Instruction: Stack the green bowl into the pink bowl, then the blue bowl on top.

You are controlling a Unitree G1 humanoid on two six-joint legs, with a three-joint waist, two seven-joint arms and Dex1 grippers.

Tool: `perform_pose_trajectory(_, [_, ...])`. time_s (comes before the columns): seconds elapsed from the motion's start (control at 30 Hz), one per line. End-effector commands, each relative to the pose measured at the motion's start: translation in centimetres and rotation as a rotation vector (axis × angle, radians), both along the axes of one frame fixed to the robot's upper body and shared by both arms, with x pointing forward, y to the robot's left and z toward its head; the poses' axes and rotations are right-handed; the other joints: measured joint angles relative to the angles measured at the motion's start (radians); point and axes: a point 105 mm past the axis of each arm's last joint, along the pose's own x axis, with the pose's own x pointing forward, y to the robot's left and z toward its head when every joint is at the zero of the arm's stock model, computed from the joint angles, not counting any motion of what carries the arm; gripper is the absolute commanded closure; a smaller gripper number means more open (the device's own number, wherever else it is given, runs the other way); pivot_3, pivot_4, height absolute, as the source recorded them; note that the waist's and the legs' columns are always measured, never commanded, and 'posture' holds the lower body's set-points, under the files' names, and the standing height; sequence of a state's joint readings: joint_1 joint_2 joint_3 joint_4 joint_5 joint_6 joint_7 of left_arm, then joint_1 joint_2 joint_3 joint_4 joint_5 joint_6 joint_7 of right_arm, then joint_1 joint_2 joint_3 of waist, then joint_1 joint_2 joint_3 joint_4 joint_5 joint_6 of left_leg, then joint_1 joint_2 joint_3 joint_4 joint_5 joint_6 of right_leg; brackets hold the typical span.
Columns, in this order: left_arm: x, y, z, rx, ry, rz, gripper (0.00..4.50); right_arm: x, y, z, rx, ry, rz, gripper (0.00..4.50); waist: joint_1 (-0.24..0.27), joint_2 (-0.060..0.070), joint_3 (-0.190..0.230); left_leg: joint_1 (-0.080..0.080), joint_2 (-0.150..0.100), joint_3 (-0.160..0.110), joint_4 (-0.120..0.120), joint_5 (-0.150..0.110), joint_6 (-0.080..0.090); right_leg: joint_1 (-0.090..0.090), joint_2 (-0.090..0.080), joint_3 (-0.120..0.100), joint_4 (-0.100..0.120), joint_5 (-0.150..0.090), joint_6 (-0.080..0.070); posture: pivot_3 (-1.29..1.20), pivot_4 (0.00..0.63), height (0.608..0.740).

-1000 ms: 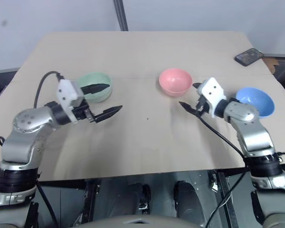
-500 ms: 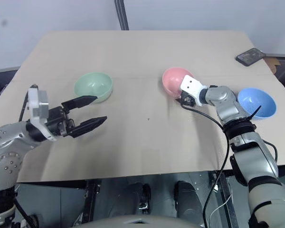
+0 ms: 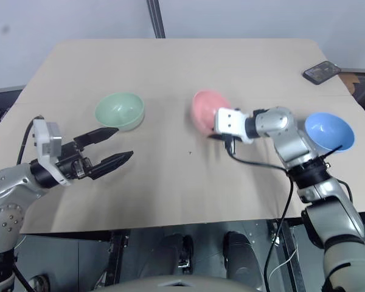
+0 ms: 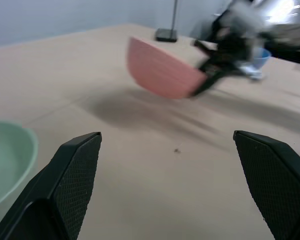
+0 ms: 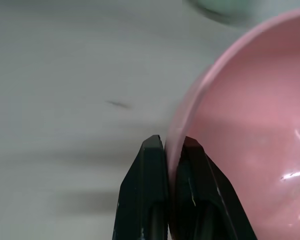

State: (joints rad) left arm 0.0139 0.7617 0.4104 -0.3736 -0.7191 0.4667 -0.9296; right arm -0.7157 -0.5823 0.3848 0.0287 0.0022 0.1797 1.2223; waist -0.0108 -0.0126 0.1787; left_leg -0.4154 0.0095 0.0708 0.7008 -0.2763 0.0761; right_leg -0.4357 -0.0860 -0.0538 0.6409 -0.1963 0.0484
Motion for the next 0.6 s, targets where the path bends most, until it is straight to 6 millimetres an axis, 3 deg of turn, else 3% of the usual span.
perform_pose_trajectory(0.03, [0.6, 1.8, 0.6, 0.04, -0.046, 0.076, 0.0, -2.0, 1.1, -0.2, -0.045, 0.006, 0.048, 4.42, -0.001, 0.0, 0.0, 0.0, 0.0, 0.0, 0.0, 0.0, 0.0, 0.0, 0.0, 0.0, 0.0, 0.0, 0.0, 0.0, 0.15, 0.739])
perform_pose_trajectory(0.17, [1.3, 2.3, 0.8, 0.058, -0.064, 0.103, 0.0, -1.9, 1.3, -2.1, -0.123, 0.011, 0.026, 4.42, -0.002, -0.001, 0.0, 0.002, 0.0, 0.0, 0.001, 0.0, -0.001, 0.001, 0.0, 0.0, 0.001, -0.002, -0.004, 0.0, 0.15, 0.739])
perform_pose_trajectory(0.3, [2.1, 2.2, 1.0, 0.083, -0.089, 0.133, 0.0, -1.9, 1.5, -2.3, -0.121, 0.035, 0.0, 3.11, 0.0, -0.001, 0.0, 0.002, 0.0, 0.0, 0.001, 0.0, -0.001, 0.001, 0.0, 0.0, 0.001, -0.002, -0.004, 0.0, 0.15, 0.739])
perform_pose_trajectory(0.37, [2.6, 2.1, 0.9, 0.146, -0.116, 0.182, 0.0, -2.1, 1.5, -1.3, -0.065, 0.036, -0.025, 2.16, 0.0, -0.001, 0.0, 0.001, 0.0, 0.0, 0.001, 0.0, -0.001, 0.001, 0.0, 0.0, 0.0, -0.002, -0.003, 0.0, 0.15, 0.739])
perform_pose_trajectory(0.4, [2.9, 2.1, 1.0, 0.179, -0.128, 0.216, 0.0, -2.2, 1.5, -0.3, -0.012, 0.042, -0.048, 1.53, 0.0, -0.001, 0.0, 0.001, 0.0, 0.0, 0.001, 0.0, -0.001, 0.001, 0.0, 0.0, 0.0, -0.001, -0.002, 0.0, 0.15, 0.739])
perform_pose_trajectory(0.47, [3.5, 2.0, 1.3, 0.234, -0.152, 0.269, 0.0, -2.6, 1.4, 1.8, 0.105, 0.058, -0.079, 0.71, 0.003, -0.001, 0.0, -0.001, 0.0, 0.0, 0.0, 0.0, -0.001, 0.0, 0.0, -0.001, 0.0, 0.0, 0.0, 0.0, 0.15, 0.739])
perform_pose_trajectory(0.53, [4.1, 1.9, 1.5, 0.287, -0.158, 0.311, 0.0, -3.3, 1.0, 3.7, 0.212, 0.079, -0.092, 0.05, 0.006, -0.001, 0.0, -0.001, 0.0, 0.0, 0.0, 0.0, -0.001, 0.0, 0.0, 0.0, 0.0, 0.0, 0.0, 0.0, 0.15, 0.739])
perform_pose_trajectory(0.6, [5.1, 1.7, 1.9, 0.347, -0.145, 0.357, 0.0, -4.3, 0.1, 5.8, 0.331, 0.092, -0.09, 0.05, 0.009, -0.001, 0.0, -0.001, 0.0, -0.001, 0.0, 0.0, -0.001, 0.0, 0.0, -0.001, 0.0, 0.0, 0.0, 0.0, 0.15, 0.739])
